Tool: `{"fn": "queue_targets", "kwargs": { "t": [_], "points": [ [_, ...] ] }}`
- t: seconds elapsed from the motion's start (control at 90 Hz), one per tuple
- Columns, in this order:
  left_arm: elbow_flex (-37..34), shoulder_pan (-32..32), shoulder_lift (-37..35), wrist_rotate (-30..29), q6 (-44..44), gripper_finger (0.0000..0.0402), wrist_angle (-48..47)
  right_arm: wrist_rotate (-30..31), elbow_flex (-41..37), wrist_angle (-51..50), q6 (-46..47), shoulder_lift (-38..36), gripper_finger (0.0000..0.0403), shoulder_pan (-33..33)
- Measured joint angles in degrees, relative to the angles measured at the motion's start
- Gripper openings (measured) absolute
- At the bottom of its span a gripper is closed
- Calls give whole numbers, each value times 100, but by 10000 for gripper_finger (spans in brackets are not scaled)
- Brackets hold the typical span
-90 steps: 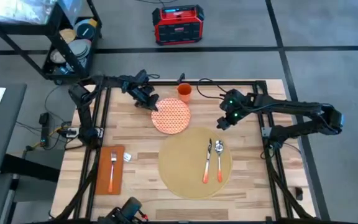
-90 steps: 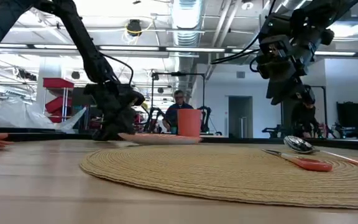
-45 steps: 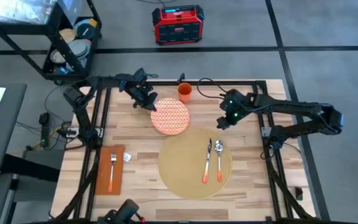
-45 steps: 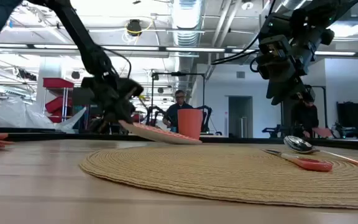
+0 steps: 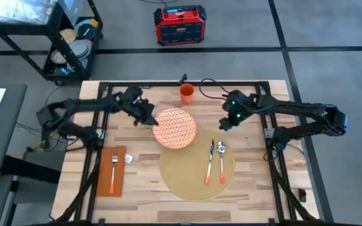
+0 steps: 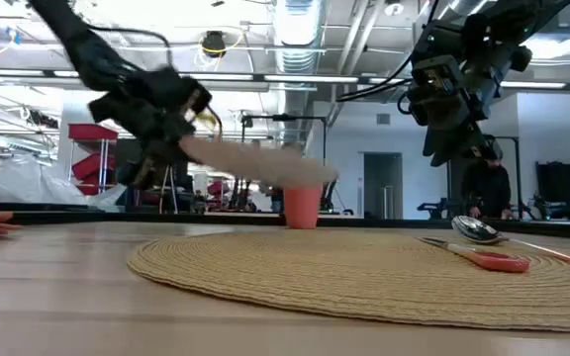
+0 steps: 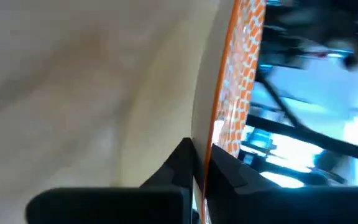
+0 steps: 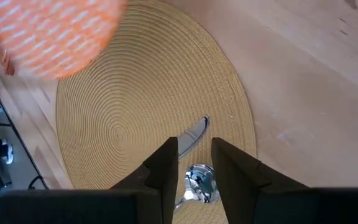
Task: Set table place
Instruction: Put the orange plate on the brown placemat to the left of the table knife
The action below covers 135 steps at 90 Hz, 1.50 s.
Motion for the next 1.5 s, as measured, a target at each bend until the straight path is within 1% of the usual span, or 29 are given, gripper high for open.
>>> {"fn": "queue_targets", "kwargs": {
  "t": [0.089, 0.144, 0.2, 0.267, 0.367, 0.533, 0.678, 0.856, 0.922, 1.189, 1.344, 1.5],
  "points": [
    [-531, -481, -318, -521, -928, 0, 1205, 0, 0, 0, 2, 0, 87, 0],
    [-721, -826, -447, -981, -1276, 0, 1555, 0, 0, 0, 5, 0, 87, 0],
    [-822, -1174, -498, -1404, -1497, 0, 1640, 0, 0, 2, 17, 0, 87, 0],
    [-854, -1541, -475, -1666, -1581, 0, 1543, 7, 0, 6, 17, 0, 87, -2],
    [-842, -1940, -338, -1865, -1650, 0, 1567, 24, 0, 6, 19, 0, 87, -1],
    [-784, -2354, 11, -2244, -1841, 0, 2235, 26, 0, 2, 20, 0, 87, 0],
    [-786, -2653, 478, -2459, -2074, 0, 2605, 26, 0, 2, 15, 0, 87, 0],
    [-778, -2952, 1126, -2628, -2378, 0, 3519, 26, 0, -3, -126, -2, 87, 0],
    [-681, -3053, 1307, -2703, -2445, 0, 3690, 24, 0, 0, -133, -2, 87, 0],
    [-432, -3469, 1784, -2738, -2513, 0, 3654, 24, 0, -20, -241, -2, 87, 2],
    [-421, -3498, 1795, -2946, -2388, 0, 3529, 24, 0, -18, -248, 0, 87, 2],
    [-422, -3495, 1798, -2990, -2385, 0, 3347, 22, 0, -20, -243, -2, 87, 2]
  ]
}}
